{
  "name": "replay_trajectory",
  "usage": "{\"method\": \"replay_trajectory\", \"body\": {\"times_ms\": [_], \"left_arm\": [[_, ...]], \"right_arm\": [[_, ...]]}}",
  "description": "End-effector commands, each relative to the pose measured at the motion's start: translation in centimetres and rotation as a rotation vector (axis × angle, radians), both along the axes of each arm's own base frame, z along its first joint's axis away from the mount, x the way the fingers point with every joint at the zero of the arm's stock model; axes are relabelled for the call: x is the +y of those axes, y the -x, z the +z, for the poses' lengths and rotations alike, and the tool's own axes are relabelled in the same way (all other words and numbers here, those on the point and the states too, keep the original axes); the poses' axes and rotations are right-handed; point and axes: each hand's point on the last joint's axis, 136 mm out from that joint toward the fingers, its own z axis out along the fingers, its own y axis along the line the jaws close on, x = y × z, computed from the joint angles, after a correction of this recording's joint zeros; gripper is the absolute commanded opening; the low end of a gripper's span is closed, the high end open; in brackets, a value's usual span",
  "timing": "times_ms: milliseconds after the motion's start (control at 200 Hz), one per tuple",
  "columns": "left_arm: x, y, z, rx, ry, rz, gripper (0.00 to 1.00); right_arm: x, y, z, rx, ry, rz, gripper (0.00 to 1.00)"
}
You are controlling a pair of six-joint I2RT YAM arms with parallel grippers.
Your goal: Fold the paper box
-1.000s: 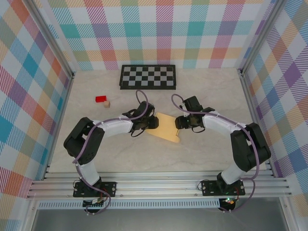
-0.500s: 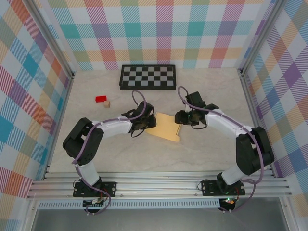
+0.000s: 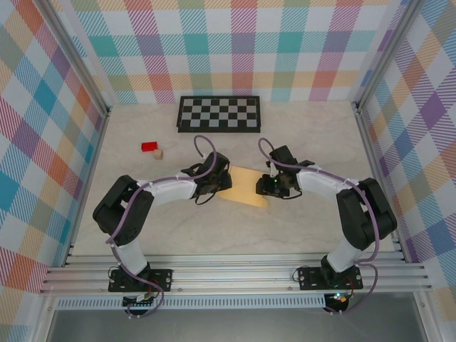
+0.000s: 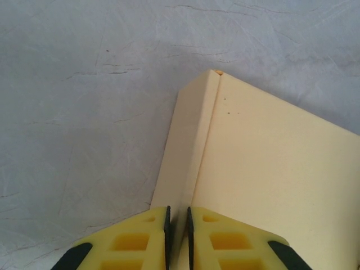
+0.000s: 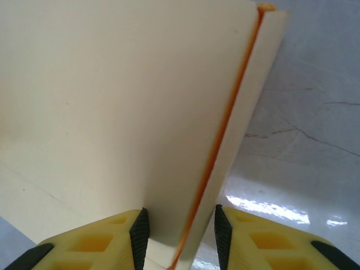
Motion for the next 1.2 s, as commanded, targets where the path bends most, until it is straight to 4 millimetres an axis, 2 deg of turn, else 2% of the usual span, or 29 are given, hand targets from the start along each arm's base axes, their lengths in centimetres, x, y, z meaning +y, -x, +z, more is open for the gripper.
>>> {"method": "replay_trajectory", "body": {"times_ms": [0,150,310,420,545,685,860,1005,1200], "left_arm": [[1.8,1.7,-3.2,0.116,-0.133,-0.002,0.16],[1.7,-1.3,-2.1,0.081,-0.155,0.008,0.16],[2.7,-2.3,-1.0,0.080,-0.186,0.018,0.20],[3.3,-2.7,0.7,0.052,-0.192,0.027,0.29],[4.2,-2.9,3.0,0.011,-0.195,0.042,0.40],[4.5,-1.7,4.9,0.007,-0.167,0.020,0.45],[4.0,0.7,4.3,0.042,-0.078,-0.021,0.51],[3.0,1.6,2.4,0.081,-0.013,-0.052,0.62],[1.6,1.2,1.9,0.074,0.034,-0.064,0.62]], "right_arm": [[0.3,-2.0,-0.6,-0.035,0.039,0.024,0.36],[0.3,-4.9,0.0,-0.110,0.091,0.030,0.36],[-0.4,-6.3,1.4,-0.136,0.132,0.002,0.43],[-0.9,-6.5,2.5,-0.147,0.160,-0.005,0.48],[-1.9,-6.1,3.8,-0.162,0.190,-0.027,0.49],[-2.5,-4.6,5.0,-0.129,0.184,-0.067,0.48],[-1.0,-2.6,5.5,-0.076,0.059,-0.049,0.49],[0.0,-1.9,4.7,-0.046,-0.013,-0.047,0.49],[0.8,-1.6,2.9,0.000,-0.049,-0.041,0.50]]}}
